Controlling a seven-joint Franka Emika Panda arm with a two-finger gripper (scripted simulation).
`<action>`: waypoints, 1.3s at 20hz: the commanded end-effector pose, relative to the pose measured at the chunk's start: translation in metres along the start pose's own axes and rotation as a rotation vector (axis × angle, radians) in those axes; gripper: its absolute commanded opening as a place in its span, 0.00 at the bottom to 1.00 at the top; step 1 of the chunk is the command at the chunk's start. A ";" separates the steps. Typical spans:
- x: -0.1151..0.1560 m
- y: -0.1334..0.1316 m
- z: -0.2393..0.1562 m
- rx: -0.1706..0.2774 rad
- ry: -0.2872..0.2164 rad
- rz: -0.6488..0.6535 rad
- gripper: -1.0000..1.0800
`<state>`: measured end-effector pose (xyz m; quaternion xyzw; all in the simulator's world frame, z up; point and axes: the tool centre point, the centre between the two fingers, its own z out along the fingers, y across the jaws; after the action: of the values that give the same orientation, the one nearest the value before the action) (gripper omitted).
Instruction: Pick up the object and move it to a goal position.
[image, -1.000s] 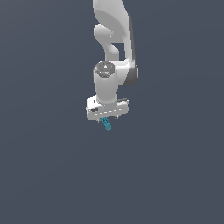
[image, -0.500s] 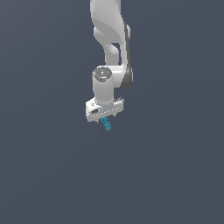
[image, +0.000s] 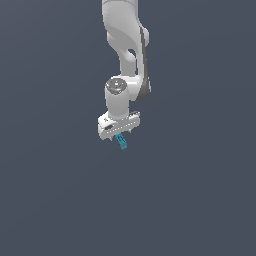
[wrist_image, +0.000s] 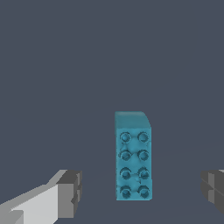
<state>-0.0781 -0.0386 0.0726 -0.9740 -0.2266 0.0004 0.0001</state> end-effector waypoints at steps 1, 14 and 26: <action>0.000 0.000 0.001 0.000 0.000 0.000 0.96; -0.001 -0.001 0.046 0.000 0.001 -0.004 0.96; -0.001 0.000 0.050 0.000 0.001 -0.004 0.00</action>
<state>-0.0789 -0.0392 0.0225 -0.9736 -0.2283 0.0000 -0.0001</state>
